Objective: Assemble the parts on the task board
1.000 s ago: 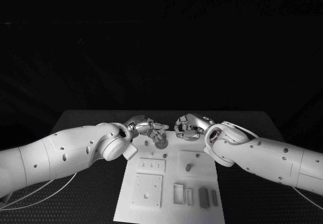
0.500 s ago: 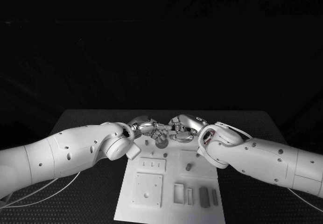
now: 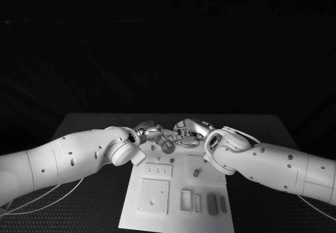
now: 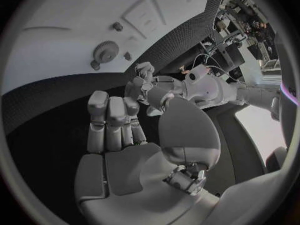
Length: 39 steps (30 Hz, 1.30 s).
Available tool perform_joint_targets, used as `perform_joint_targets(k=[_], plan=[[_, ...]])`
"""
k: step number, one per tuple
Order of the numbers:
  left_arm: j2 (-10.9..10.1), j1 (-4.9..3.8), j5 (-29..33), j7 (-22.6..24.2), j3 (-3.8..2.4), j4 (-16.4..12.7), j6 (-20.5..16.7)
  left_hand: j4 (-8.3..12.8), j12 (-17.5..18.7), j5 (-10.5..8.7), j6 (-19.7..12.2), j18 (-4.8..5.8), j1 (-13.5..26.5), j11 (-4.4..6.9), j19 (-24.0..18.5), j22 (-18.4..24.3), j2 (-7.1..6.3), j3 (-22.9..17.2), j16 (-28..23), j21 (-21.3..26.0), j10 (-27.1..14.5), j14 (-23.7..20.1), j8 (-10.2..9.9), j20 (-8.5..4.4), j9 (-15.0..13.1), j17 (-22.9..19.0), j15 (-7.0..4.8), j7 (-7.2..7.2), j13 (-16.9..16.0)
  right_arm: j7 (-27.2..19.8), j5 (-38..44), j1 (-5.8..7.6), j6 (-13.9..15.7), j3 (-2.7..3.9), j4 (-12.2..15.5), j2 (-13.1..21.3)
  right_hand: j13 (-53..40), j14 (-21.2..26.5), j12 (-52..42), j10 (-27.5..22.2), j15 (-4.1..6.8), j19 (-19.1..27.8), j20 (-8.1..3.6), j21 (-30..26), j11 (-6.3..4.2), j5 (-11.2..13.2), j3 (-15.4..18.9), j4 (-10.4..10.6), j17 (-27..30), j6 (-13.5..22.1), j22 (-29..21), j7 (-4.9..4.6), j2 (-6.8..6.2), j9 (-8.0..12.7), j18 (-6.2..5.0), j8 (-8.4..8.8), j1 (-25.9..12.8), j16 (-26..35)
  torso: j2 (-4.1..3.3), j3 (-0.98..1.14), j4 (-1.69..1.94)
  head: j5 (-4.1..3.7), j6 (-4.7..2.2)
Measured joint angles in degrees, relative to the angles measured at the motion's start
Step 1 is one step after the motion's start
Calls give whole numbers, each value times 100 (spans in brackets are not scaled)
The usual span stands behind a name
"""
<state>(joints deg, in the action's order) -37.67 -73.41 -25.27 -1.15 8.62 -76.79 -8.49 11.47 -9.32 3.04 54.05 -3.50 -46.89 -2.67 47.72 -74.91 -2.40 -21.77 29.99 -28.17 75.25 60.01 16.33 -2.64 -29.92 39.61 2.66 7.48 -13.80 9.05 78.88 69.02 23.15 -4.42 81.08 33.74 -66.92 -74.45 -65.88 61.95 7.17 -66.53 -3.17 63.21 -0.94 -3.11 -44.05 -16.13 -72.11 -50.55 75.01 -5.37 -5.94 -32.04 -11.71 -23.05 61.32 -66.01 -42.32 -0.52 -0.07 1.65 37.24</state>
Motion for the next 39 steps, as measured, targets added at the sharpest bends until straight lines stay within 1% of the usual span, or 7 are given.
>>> perform_joint_targets(k=[6, 13, 15, 25, 31, 37, 39], plan=[[13, 3, -30, -62, 5, 8, 4, 66, 0, 0, 12, 4, -31, 21, 0, 0, 31, -34, 0, 0, 21, 0, 5, 0, 1, 5, 0, -11, -12, 9, 5, 4, -1, 5, -5, -24, 1, -7, 0, 0, 3, 0, 0, 0, 0, 0, 0, 0, 0, -4, 0, 4, 2, -22, 0, 0, -2, 0, 1, -3, 0, -2, 4], [40, 8, -48, -109, 9, 24, 4, 282, 0, 0, 52, 39, -213, 23, 21, 0, 213, -108, 2, -22, 23, 0, 5, -21, 28, 5, 0, -11, -36, 14, 8, 7, -1, 7, -9, -50, 1, -15, 0, 1, -4, 0, 1, 0, -1, 0, 0, 0, 0, -4, 0, 4, 22, -10, 0, -19, -23, 0, 1, -4, -8, -4, 15], [49, 9, -52, -121, 10, 31, 4, 311, 0, 0, 73, 39, -233, 42, 21, 0, 233, -136, 21, -22, 42, 0, 5, -22, 29, 5, 0, -32, -36, 15, 9, 8, 0, 8, -9, -53, 1, -15, 0, 1, -4, 0, 1, 0, -1, 0, 0, 0, 0, -4, 0, 4, 22, -10, 0, -19, -23, 0, 1, -4, -8, -6, 17], [54, 12, -58, -149, 11, 57, -2, 332, 0, 29, 113, 41, -260, 42, 21, 1, 343, -158, 21, -44, 82, 0, 5, -21, 43, 4, 0, -32, -56, 9, 12, 10, -2, 10, 7, -81, -4, -18, 0, 1, -8, -8, 10, 0, -1, 0, -2, 0, -1, -4, 0, 4, 22, -13, -2, -19, -22, 0, 3, -2, -2, -17, 29], [58, 13, -53, -149, 11, 69, 1, 332, 0, 56, 155, 42, -233, 42, 21, 1, 370, -157, 21, -44, 82, 0, 5, -21, 43, 4, 0, -33, -63, 7, 12, 11, -7, 10, 13, -83, -4, -25, 0, 2, -15, -8, 10, 0, -2, 0, -32, 0, -1, -4, 0, 4, 22, -25, -2, -18, -22, 0, 3, -1, -3, -18, 32], [62, 14, -51, -147, 12, 76, 4, 455, -22, 462, 235, 43, -306, 75, 18, -2, 517, -249, 31, -58, 156, 0, 3, -24, 62, 4, 0, -72, -103, 7, 12, 11, -12, 10, -11, -94, -4, -26, 0, 10, -16, -8, 11, 0, -10, 0, -32, 0, -1, -4, 0, 4, 22, -32, -3, -18, -22, 0, 3, -1, -4, -21, 38], [62, 14, -50, -146, 12, 77, 6, 492, -38, 534, 262, 52, -360, 93, -2, -4, 571, -286, 45, -66, 175, 0, 3, -44, 62, 4, 0, -98, -115, 6, 12, 11, -14, 10, -28, -97, -4, -26, 0, 10, -16, -8, 11, 0, -10, 0, -32, 0, -1, -5, 0, 4, 22, -30, -3, -18, -22, 0, 3, -1, -4, -21, 40]])
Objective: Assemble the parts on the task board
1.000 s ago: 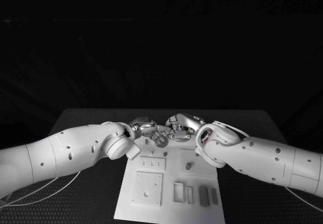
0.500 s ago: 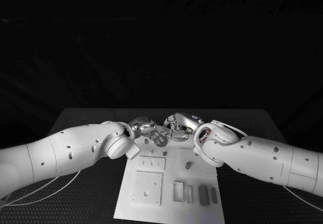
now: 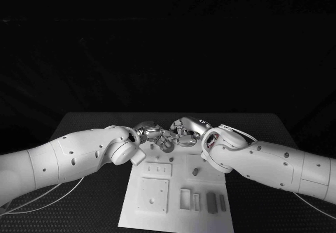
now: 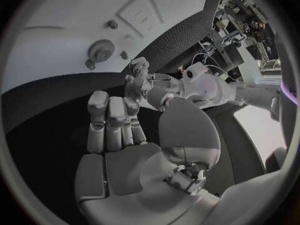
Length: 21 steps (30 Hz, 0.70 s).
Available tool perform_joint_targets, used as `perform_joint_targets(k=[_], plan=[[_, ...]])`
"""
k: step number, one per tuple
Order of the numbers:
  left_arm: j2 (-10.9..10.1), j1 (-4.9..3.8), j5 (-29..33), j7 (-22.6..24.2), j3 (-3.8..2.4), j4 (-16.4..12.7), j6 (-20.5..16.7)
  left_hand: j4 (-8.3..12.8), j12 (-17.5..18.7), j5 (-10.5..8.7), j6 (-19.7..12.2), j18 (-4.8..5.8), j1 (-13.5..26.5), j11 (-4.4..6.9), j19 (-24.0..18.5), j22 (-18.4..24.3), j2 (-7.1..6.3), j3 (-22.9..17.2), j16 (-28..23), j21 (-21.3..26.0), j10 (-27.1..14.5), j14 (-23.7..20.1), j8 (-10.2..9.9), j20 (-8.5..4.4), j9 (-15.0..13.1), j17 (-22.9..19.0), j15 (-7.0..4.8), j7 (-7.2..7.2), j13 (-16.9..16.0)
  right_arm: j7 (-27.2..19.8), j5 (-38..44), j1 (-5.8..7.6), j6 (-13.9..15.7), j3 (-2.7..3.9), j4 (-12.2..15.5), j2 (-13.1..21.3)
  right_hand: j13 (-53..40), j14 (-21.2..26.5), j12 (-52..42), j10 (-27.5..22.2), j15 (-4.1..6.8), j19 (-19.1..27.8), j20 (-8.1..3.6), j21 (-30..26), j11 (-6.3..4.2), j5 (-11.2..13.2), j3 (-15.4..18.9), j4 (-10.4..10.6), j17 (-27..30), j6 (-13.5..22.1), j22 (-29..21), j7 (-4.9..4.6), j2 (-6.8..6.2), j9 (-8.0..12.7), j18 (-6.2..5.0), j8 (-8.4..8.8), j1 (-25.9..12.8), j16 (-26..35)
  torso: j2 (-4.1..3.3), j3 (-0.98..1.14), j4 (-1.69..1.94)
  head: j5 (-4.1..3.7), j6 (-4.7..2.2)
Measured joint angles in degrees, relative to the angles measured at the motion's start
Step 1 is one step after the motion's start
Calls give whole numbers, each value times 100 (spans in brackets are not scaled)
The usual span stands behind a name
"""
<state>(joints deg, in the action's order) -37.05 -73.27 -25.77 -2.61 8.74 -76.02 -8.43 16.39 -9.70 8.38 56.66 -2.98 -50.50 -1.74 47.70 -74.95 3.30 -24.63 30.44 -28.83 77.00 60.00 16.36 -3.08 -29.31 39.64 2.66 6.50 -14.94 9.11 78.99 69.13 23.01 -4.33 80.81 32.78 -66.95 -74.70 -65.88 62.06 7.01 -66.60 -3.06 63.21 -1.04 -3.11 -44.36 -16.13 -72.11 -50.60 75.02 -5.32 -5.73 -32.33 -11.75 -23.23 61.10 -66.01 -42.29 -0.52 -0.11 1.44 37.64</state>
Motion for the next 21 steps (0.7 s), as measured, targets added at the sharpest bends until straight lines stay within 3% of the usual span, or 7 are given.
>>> perform_joint_targets(k=[1, 2, 4, 21], plan=[[0, 0, 1, 2, 0, 0, 1, -5, -12, -81, 32, 2, -67, -9, 0, 0, 16, -80, 0, 0, 31, 0, 0, 0, 3, 0, 0, 9, -8, 0, 0, 0, -2, 0, -8, 0, 0, 0, 0, 0, 0, 0, 0, 0, 0, 0, 0, 0, 0, 0, 0, 0, 0, 4, -1, 0, 0, 0, 0, 0, 0, 0, 1], [-1, 0, 2, 5, -1, 0, 3, -103, -13, -370, 68, 3, -250, 8, 1, 0, -63, -433, 23, -6, 60, 22, 0, -1, 12, 0, -22, -8, -28, 0, 0, 0, -4, -1, -15, 0, 0, 0, 0, 0, 0, 0, 0, 0, 0, 0, 0, 0, 0, 0, 0, 0, 0, 7, -1, 0, 0, 0, 0, 0, 0, -1, 1], [-8, 0, 3, 7, -2, 0, 6, -156, -49, -486, 156, 13, -360, 38, 23, 0, -99, -724, 45, -44, 124, 43, 46, -23, 18, 0, -43, -33, -57, 0, 0, -1, -10, -3, -29, 3, 0, 0, 0, 0, -1, 0, 0, 0, 0, 0, 0, 0, 0, 0, 0, 0, 0, 21, -1, 17, 0, 0, 0, 0, 0, -4, 3], [-37, 6, 1, 18, -4, -9, 37, -175, -145, -512, 301, 37, -330, 87, 62, 1, -90, -964, 210, -111, 283, 132, 113, -61, -72, 75, -132, -79, -232, -11, -20, -5, -80, -4, -40, -5, 1, 4, 0, 1, -7, 0, 1, 0, -1, 0, 0, 0, 0, 0, 0, 0, 0, -1, -4, 17, 0, 0, -1, -1, 3, -23, 9]])
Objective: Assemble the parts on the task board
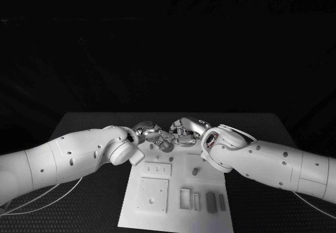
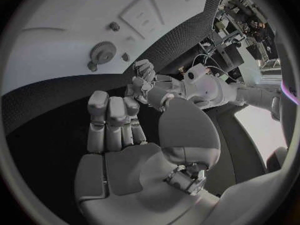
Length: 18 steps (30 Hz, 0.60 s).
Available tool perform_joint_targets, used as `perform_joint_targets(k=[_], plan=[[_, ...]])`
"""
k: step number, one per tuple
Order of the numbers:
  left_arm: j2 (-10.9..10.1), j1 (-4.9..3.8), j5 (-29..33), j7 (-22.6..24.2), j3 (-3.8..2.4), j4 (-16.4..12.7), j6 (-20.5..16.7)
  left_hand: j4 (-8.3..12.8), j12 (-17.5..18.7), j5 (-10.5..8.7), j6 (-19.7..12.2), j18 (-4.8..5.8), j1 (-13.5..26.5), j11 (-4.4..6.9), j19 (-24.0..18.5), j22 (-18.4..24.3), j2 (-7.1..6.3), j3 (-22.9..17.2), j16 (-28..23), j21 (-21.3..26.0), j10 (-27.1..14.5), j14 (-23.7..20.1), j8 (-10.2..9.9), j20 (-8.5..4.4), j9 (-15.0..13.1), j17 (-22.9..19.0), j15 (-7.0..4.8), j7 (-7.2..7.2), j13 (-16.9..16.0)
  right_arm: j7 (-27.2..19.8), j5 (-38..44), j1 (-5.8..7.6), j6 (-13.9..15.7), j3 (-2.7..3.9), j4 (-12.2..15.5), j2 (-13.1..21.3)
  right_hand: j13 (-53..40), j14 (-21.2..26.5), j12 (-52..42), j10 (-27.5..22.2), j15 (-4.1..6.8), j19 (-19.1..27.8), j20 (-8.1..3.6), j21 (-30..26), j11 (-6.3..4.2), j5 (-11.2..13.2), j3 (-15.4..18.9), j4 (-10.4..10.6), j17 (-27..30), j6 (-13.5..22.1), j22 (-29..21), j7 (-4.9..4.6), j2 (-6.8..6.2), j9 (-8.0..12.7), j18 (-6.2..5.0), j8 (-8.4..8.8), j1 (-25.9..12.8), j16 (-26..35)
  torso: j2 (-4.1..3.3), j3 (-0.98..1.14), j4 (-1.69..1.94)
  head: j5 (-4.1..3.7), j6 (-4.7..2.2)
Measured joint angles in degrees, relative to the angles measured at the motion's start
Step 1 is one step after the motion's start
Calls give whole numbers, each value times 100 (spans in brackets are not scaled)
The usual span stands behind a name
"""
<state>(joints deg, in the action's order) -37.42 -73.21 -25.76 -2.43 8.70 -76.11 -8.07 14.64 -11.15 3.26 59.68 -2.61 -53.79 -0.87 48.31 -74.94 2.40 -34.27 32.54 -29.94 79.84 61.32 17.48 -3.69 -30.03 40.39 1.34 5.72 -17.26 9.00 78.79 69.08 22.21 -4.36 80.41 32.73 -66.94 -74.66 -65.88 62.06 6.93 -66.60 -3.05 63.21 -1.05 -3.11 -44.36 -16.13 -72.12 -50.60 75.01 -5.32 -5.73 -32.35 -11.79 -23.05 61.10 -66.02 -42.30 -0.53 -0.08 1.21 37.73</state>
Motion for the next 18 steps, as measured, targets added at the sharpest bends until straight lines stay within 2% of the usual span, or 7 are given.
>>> perform_joint_targets(k=[8, 13, 17, 18], plan=[[2, 0, -11, 2, 0, 6, -3, 22, -34, -1, 21, 6, 75, 16, -10, 0, 29, -22, 33, -23, 23, 21, 32, -31, -21, 26, -21, -20, -54, -9, -34, 0, -17, 0, 11, 23, 0, 24, 0, 9, 22, 0, 1, 0, -9, 0, -17, 17, 31, 0, 0, 0, -31, 5, 0, -12, -31, 24, -1, 1, -3, 7, -2], [-14, -2, -35, 5, -3, 29, -3, 47, -39, 1, 46, 12, 107, 36, 10, 1, 49, -48, 73, -46, 43, 42, 32, -52, -53, 43, -42, -45, -89, -23, -90, -2, -17, -4, -6, 49, 0, 25, 28, 5, 22, 1, 1, -4, -5, -240, -10, 25, 56, -1, 0, 1, -103, -41, 0, -28, -149, 61, -1, 4, -3, 7, 5], [-30, -4, -77, -3, -4, 43, 2, 101, -102, 448, 69, 42, 108, 66, 41, 1, 50, -100, 140, -66, 75, 72, 56, -82, -101, 70, -72, -27, -171, -33, -130, -4, -11, -6, -28, 55, -8, 25, 50, -23, 22, -6, -6, -27, 23, -379, 153, 111, 61, -1, 0, 1, -255, -58, -2, -11, -325, 84, -1, 4, -7, 7, 8], [-32, -4, -87, -6, -5, 45, 4, 101, -102, 485, 69, 42, 108, 66, 41, 1, 49, -101, 140, -66, 75, 72, 67, -82, -103, 70, -72, -27, -180, -34, -138, -5, -9, -7, -31, 55, -10, 25, 50, -23, 22, -15, -13, -31, 23, -379, 198, 121, 61, -1, 0, 1, -273, -58, -3, -11, -367, 84, -1, 4, -7, 3, 8]])
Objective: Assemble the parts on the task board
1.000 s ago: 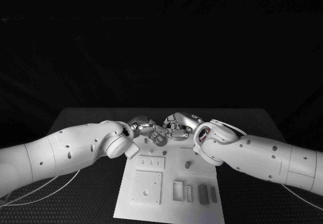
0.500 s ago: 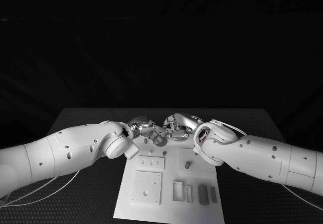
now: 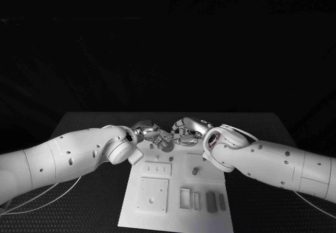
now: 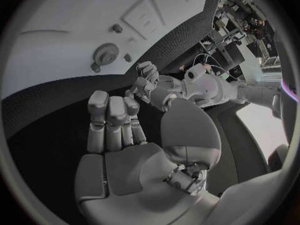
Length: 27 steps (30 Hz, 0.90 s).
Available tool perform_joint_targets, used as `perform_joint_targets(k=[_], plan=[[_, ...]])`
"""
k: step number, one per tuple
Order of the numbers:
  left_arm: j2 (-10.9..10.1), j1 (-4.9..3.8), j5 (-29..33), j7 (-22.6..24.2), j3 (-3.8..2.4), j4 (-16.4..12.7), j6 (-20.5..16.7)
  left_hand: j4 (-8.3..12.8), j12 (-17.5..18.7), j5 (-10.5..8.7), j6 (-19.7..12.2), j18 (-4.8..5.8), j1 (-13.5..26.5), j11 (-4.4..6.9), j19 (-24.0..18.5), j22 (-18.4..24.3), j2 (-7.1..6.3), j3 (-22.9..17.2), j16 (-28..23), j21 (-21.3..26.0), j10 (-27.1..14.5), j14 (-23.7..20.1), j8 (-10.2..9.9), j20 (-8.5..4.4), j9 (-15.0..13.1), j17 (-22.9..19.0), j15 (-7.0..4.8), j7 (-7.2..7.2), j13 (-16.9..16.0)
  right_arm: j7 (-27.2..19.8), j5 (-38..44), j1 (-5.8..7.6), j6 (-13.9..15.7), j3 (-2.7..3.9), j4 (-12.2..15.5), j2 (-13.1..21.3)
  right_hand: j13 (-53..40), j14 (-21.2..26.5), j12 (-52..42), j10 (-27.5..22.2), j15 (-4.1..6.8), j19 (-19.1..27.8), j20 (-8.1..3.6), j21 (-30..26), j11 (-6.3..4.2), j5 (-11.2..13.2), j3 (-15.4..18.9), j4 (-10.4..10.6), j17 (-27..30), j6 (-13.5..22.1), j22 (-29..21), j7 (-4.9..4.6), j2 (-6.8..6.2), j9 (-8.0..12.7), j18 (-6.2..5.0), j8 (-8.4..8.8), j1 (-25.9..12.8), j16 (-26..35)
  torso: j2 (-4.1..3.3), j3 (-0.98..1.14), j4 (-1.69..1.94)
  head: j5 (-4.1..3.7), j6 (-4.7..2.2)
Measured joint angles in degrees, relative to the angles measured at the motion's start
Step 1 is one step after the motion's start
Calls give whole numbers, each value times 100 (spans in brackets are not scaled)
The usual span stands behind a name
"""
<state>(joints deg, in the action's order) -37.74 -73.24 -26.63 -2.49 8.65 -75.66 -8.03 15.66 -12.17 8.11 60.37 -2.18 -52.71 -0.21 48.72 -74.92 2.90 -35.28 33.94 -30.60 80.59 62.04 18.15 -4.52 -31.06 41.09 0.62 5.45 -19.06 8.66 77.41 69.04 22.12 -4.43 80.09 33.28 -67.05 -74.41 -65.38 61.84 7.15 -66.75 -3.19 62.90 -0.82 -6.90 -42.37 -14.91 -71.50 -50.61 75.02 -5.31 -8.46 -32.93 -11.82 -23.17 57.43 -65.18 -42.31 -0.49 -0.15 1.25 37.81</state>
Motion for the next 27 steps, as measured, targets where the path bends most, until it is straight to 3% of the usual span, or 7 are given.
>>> perform_joint_targets(k=[4, 11, 14, 16, 21, 27], plan=[[-2, 0, -46, -12, 0, 2, 24, 0, 0, 26, 1, 0, 8, 0, 0, 0, -8, 0, 0, 0, 0, 0, 5, 0, -11, 0, 0, -1, -5, -5, -41, -1, 20, 0, -16, 11, -1, 36, 26, -2, 9, -11, -10, -33, 2, 0, 107, 58, 0, 0, 0, 0, -95, 17, 0, 93, -95, 16, 0, 1, 0, -7, -2], [-19, 0, -151, -37, 0, 12, 94, 1, 0, 27, 2, 1, 48, -1, 0, 1, 2, 0, 23, -21, 0, 0, 5, 1, -36, 6, 0, -2, -20, -32, -198, -1, 148, -1, -149, 101, 66, 397, 202, -13, -208, 288, 57, -334, 14, 1, 243, 278, 90, 24, -33, -24, -442, 190, 0, 535, -158, 286, 0, 0, 3, -7, -2], [-34, 0, -220, -52, 0, 28, 123, 17, 0, 27, 2, 2, 57, -1, 0, 1, -5, -16, 23, -23, 0, 0, 5, 1, -36, 6, 0, -2, -29, -74, -304, -1, 228, -2, -249, 169, 105, 513, 217, -154, -303, 385, 134, -435, 154, -6, 259, 324, 142, 215, -55, -214, -468, 258, -1, 695, -131, 361, 0, -1, 3, 3, -2], [-59, 0, -303, -74, 0, 44, 152, 18, -29, 27, 2, 2, 64, 1, -3, 1, -12, -17, 30, -23, 2, 0, 4, -2, -36, 18, 0, -2, -45, -118, -400, 0, 300, -2, -356, 238, 129, 549, 222, -188, -339, 424, 174, -479, 188, -95, 282, 347, 175, 294, -59, -294, -475, 291, -1, 749, -124, 389, 0, -1, 3, 7, -2], [-130, 0, -556, -168, 0, 93, 224, 18, -135, 2, 21, 6, 88, 52, 3, 1, -5, -17, 156, -70, 112, 93, 5, -44, -88, 69, -52, 16, -137, -227, -627, 6, 435, -2, -560, 381, 155, 555, 222, -209, -345, 425, 175, -501, 209, -178, 268, 362, 201, 307, -58, -306, -487, 300, 0, 754, -111, 396, 2, -1, 3, 14, -5], [-231, -2, -1009, -382, 0, 77, 384, 81, -676, 321, 97, 47, 238, 196, 256, 1, 10, 46, 658, -420, 278, 354, 132, -224, -284, 312, -250, 5, -585, -358, -886, 32, 543, -2, -752, 490, 222, 588, 222, -258, -378, 487, 237, -571, 258, -376, 266, 395, 261, 307, -67, -307, -463, 317, -1, 754, -67, 443, 3, 5, 3, 27, -5]])
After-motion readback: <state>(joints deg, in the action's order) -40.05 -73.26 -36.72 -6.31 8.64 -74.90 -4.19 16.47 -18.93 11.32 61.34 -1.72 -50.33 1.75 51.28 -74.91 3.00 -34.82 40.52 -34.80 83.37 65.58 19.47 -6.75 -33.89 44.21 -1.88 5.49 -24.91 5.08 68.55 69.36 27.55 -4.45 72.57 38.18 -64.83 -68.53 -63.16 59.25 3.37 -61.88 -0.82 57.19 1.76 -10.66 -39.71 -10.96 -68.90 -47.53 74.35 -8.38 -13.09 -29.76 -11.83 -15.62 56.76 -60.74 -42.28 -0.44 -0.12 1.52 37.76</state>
